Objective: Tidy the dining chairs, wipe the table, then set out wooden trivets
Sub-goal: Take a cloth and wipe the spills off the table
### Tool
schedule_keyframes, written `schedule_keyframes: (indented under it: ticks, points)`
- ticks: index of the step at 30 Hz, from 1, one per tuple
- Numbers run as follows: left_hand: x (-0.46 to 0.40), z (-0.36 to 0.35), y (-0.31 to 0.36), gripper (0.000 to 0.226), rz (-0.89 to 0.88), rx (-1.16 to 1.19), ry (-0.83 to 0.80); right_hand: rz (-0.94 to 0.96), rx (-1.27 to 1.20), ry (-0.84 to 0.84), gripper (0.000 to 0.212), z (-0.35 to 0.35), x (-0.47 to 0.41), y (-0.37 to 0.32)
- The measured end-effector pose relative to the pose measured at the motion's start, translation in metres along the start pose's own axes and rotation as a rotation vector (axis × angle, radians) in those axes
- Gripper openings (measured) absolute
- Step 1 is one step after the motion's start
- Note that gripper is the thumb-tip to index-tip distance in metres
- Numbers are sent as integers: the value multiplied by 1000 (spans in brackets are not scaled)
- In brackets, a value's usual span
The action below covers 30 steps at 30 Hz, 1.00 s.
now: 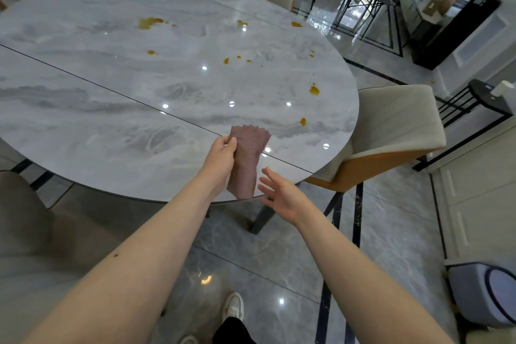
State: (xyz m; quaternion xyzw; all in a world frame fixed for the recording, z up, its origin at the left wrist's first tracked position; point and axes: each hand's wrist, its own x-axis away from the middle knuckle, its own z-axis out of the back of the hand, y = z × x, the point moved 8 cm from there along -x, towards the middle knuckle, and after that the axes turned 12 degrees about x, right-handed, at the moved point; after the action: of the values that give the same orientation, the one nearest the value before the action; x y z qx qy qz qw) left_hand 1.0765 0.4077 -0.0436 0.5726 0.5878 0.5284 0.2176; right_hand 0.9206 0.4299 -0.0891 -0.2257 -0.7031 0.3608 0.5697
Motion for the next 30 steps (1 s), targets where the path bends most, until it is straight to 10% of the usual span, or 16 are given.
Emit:
schedule_keyframes:
  ticks: [11, 16, 21, 30]
  points:
    - [-7, 29, -20, 32, 210, 497, 310, 98, -243, -183, 52, -17, 0, -10]
    - [-14, 37, -32, 40, 185, 174, 268, 221, -211, -33, 47, -7, -6, -20]
    - [-5, 31, -14, 45, -112, -633, 162, 252, -185, 140, 45, 4, -10, -29]
    - [13, 5, -15, 36, -207, -545, -105, 256, -191, 116, 33, -6, -8, -45]
